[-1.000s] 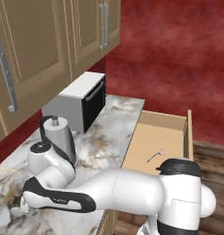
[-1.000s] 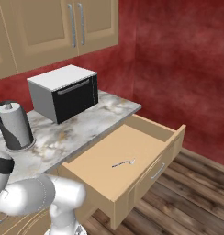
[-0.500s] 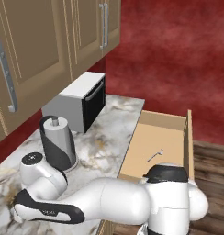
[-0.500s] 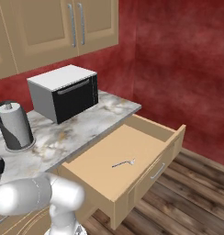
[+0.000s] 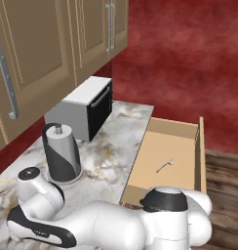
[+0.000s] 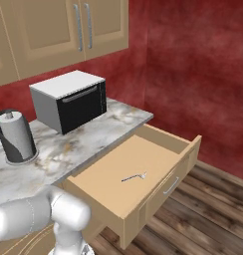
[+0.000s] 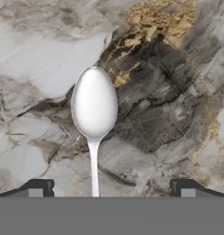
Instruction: Organize the utensils by type. Pick up the wooden spoons from the counter and place them in the open cabinet. Then pick up the metallic utensils from the counter and place them in the open drawer.
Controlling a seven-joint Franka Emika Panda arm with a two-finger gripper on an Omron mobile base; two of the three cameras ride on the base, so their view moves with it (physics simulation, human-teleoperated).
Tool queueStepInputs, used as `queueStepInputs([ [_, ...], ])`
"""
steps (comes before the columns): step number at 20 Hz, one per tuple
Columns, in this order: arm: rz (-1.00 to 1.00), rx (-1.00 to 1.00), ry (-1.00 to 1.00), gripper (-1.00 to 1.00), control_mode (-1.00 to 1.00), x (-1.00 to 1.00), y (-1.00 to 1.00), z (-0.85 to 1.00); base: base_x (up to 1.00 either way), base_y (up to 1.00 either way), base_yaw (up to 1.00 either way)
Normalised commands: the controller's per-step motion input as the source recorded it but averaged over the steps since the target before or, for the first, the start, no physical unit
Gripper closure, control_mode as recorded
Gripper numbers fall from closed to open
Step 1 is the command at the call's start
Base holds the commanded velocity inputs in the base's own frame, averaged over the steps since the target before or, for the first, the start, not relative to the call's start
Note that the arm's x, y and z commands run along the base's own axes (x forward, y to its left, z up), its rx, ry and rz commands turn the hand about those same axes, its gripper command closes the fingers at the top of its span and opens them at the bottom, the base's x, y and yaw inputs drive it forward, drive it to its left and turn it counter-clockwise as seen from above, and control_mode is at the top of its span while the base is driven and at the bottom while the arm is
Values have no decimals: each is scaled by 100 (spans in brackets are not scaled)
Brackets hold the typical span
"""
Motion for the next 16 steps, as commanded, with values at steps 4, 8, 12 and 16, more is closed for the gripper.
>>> queueStepInputs([
  [4, 0, 0, 6, -100, -100, 3, 11, -30, 0, 0, 0],
  [8, 0, 0, 9, -100, -100, 11, 10, -34, 0, 0, 0],
  [12, 0, 0, 5, -100, -100, 16, 8, -27, 0, 0, 0],
  [16, 0, -1, 5, -100, -100, 18, 19, -25, 0, 0, 0],
])
